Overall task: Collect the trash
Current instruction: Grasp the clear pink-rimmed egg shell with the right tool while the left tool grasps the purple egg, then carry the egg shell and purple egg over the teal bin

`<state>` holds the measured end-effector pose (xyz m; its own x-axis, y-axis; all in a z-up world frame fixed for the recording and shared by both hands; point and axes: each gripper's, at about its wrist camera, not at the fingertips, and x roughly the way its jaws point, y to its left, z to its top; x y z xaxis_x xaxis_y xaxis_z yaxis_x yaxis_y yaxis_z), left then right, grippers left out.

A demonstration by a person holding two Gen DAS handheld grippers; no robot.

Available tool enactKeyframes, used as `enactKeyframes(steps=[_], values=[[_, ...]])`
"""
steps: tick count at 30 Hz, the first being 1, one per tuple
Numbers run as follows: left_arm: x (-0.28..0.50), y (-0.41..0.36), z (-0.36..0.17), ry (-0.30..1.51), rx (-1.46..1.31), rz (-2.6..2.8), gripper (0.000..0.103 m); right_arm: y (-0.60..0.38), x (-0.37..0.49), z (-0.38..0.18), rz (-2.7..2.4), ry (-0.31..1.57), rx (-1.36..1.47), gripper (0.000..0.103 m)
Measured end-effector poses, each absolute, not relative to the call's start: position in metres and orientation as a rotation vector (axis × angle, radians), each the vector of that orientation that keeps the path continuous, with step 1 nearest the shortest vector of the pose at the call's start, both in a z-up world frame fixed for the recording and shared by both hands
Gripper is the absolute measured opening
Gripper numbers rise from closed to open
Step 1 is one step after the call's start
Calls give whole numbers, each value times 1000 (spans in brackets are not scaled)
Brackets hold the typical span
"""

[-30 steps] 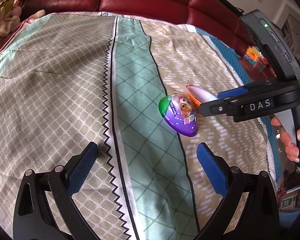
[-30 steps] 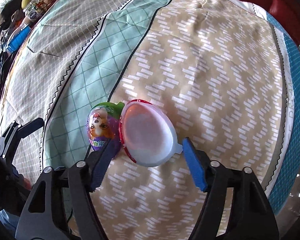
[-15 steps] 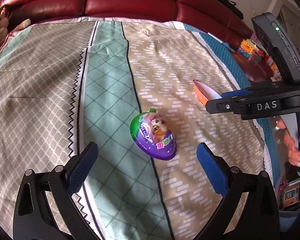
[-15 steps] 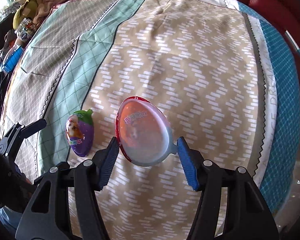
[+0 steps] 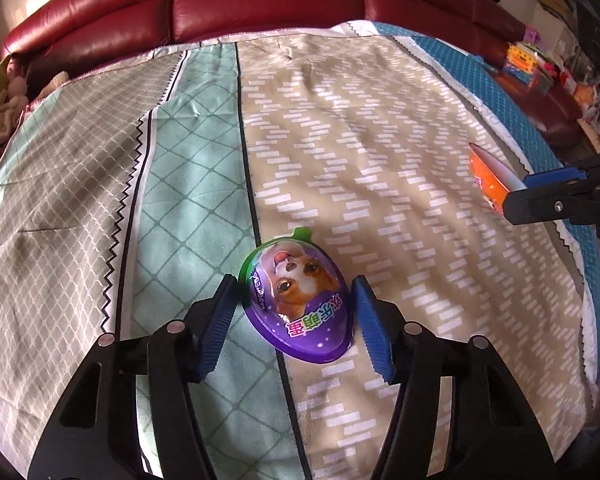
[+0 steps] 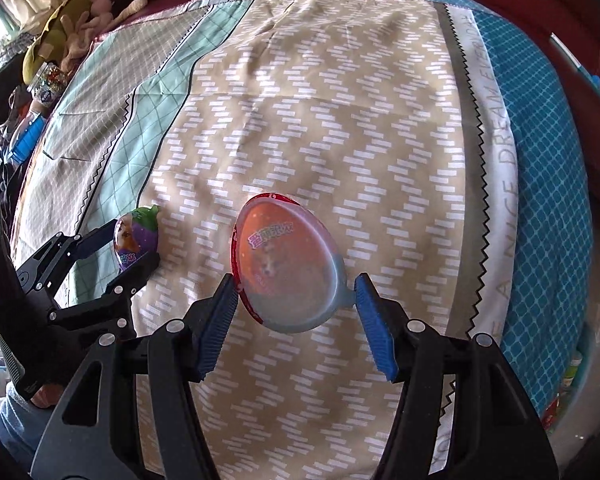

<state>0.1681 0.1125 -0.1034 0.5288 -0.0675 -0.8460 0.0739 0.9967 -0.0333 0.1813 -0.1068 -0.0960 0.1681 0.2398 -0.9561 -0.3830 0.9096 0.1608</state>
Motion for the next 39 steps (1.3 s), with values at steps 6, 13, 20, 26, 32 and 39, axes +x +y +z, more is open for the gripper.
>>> enactKeyframes(steps=[6,13,20,26,32,39], values=[[163,97,-88,980,-15,-106,59,-133,176,-94,430,1322,-90,58],[160,52,-65,943,14,-171,59,-184,158,-76,403,1274,-9,58],[156,-10,-50,924,54,-270,59,-257,139,-61,334,1221,71,58],[154,-72,-42,918,94,-369,59,-321,118,-54,260,1185,145,58],[153,-140,-37,910,142,-479,59,-400,96,-52,160,1150,227,58],[147,-221,-39,914,224,-603,59,-492,69,-58,31,1119,329,58]])
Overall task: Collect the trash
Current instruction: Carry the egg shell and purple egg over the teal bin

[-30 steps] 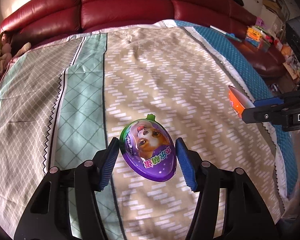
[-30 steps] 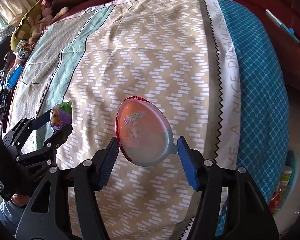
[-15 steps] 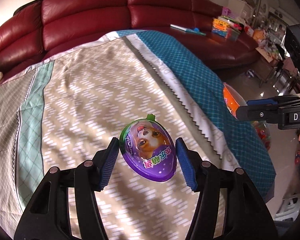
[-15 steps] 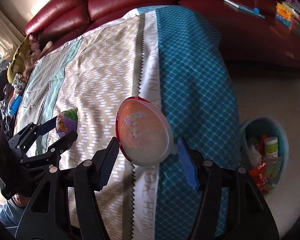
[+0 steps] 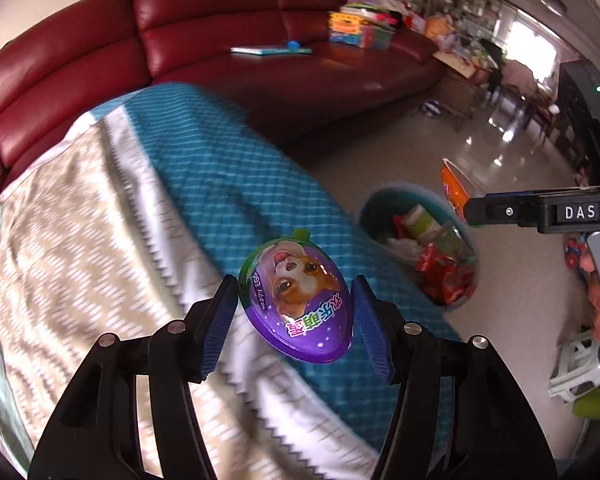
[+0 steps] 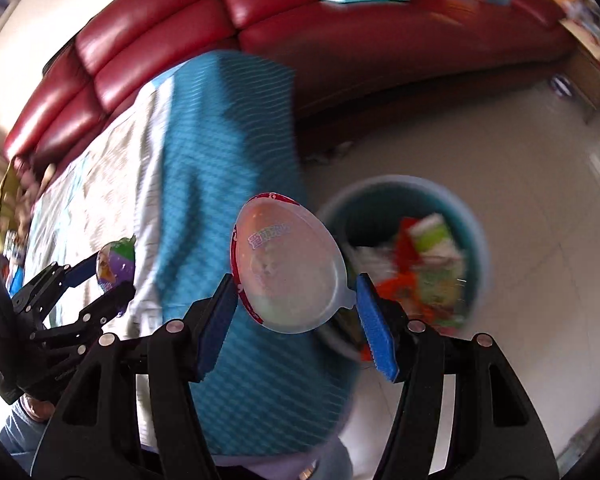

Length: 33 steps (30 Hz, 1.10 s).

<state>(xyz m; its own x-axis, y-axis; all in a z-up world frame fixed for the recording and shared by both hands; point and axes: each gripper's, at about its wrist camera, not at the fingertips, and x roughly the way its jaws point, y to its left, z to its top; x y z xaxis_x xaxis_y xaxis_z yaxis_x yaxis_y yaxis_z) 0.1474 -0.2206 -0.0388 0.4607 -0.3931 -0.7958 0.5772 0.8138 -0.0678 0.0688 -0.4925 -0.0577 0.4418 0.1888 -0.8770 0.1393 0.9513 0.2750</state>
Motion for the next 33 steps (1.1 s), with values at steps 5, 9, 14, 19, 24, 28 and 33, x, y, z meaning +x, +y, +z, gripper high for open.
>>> enactKeyframes(steps=[5,9,14,19,24,28,33], values=[[146,-265,-49,939,275,-654,60,-543,51,-69,-44,1110,386,58],[147,-294,-59,960,305,-681,60,-568,44,-82,-70,1123,414,58],[148,-324,-69,980,319,-710,60,-585,41,-93,-84,1139,432,58],[148,-349,-78,996,332,-734,60,-596,41,-100,-101,1157,435,58],[154,-364,-86,1016,332,-749,60,-604,44,-106,-112,1174,442,58],[161,-374,-92,1031,330,-762,60,-607,47,-108,-119,1182,444,58],[169,-381,-97,1042,331,-783,60,-610,50,-108,-132,1189,438,58]])
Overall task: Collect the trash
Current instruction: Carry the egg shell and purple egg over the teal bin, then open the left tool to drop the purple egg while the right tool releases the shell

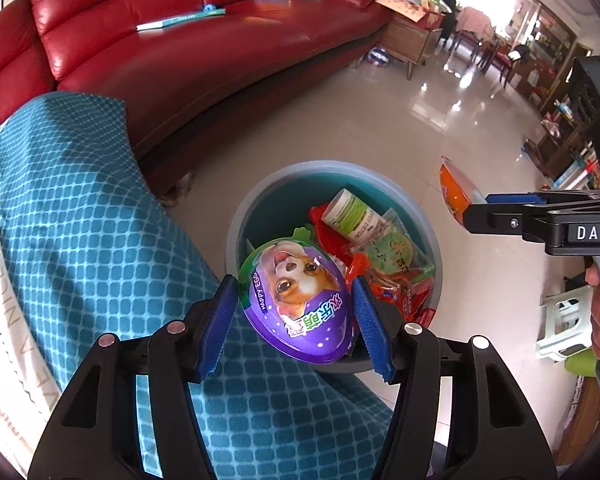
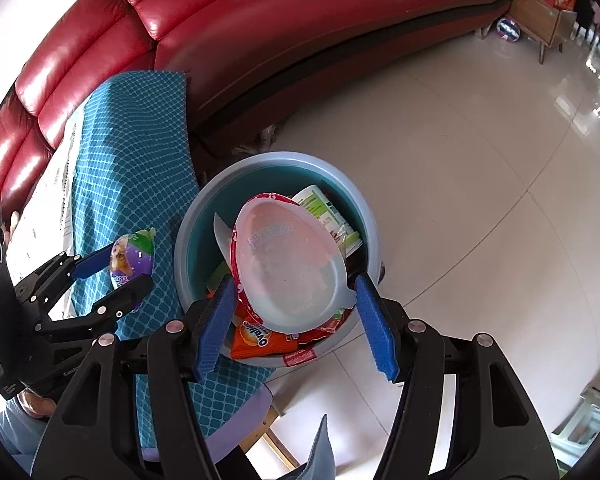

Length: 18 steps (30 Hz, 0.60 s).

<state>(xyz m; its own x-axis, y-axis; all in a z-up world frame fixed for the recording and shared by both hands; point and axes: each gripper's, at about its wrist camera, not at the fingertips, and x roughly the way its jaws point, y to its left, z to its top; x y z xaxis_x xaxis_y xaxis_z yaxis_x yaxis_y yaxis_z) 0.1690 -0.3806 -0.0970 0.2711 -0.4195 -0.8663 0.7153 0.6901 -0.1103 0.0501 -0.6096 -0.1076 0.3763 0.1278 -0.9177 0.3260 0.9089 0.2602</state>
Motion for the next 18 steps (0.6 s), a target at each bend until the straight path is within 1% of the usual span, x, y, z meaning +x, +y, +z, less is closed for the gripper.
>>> enactKeyframes(steps=[6,10,11,13,15,18], values=[[180,-393,-107,1055,326,-804,60,-613,54,-109,-152,1198,444,58],[184,-398,-108,1049,324,-806,63,-613,57,-110,-159,1204,439,58],[184,-398,-108,1051,323,-804,68,-613,58,-110,-158,1206,437,58],[184,-396,-108,1045,321,-788,81,-612,59,-110,-156,1208,433,58],[183,-392,-107,1036,316,-772,88,-611,61,-110,-152,1208,431,58],[181,-384,-106,1032,315,-758,91,-607,65,-110,-139,1211,426,58]])
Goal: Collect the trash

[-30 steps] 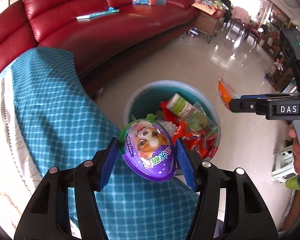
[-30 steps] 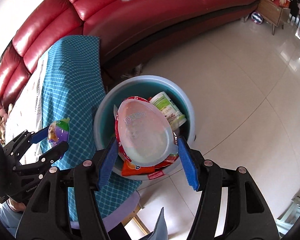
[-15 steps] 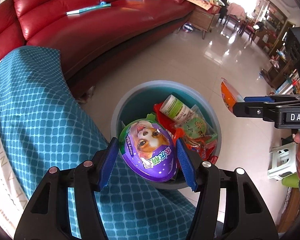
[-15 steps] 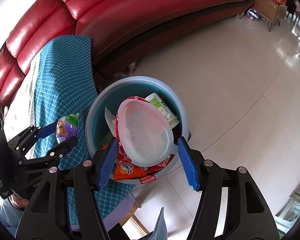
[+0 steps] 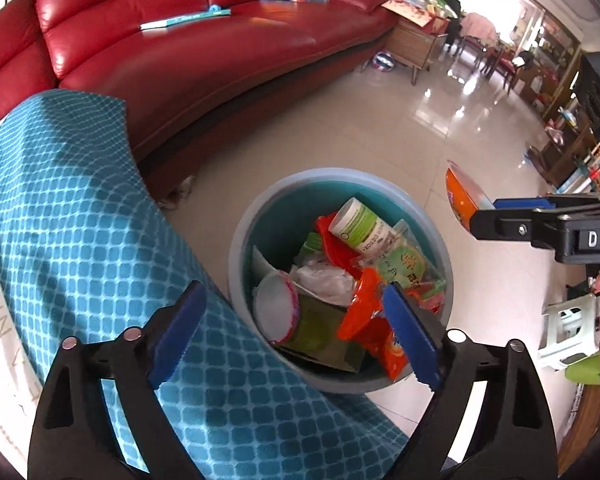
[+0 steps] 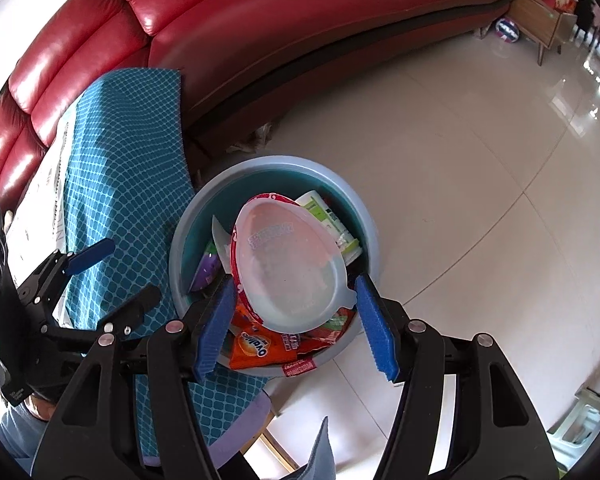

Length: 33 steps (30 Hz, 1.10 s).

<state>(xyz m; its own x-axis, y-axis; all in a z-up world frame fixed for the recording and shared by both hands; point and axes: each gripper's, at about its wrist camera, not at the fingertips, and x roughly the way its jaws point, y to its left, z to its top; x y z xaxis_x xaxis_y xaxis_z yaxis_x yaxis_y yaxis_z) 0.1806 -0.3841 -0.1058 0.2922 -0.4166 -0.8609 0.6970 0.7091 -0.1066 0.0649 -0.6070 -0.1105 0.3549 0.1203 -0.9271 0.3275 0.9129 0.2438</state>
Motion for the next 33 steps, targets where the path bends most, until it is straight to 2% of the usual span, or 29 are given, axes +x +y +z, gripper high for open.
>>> enactKeyframes(steps=[6,9,15,26,33], values=[[170,-369,-100,1030,320,-731,92,-595,71,-115,-108,1221,415,59],[168,-363,-97,1040,298,-725,96,-590,74,-114,-91,1222,415,73],[163,-355,-87,1030,272,-716,97,-583,72,-105,-83,1207,403,75],[149,-334,-73,1041,228,-678,98,-568,48,-86,-82,1182,345,88],[132,-316,-59,1011,209,-647,99,-556,26,-66,-76,1152,295,89]])
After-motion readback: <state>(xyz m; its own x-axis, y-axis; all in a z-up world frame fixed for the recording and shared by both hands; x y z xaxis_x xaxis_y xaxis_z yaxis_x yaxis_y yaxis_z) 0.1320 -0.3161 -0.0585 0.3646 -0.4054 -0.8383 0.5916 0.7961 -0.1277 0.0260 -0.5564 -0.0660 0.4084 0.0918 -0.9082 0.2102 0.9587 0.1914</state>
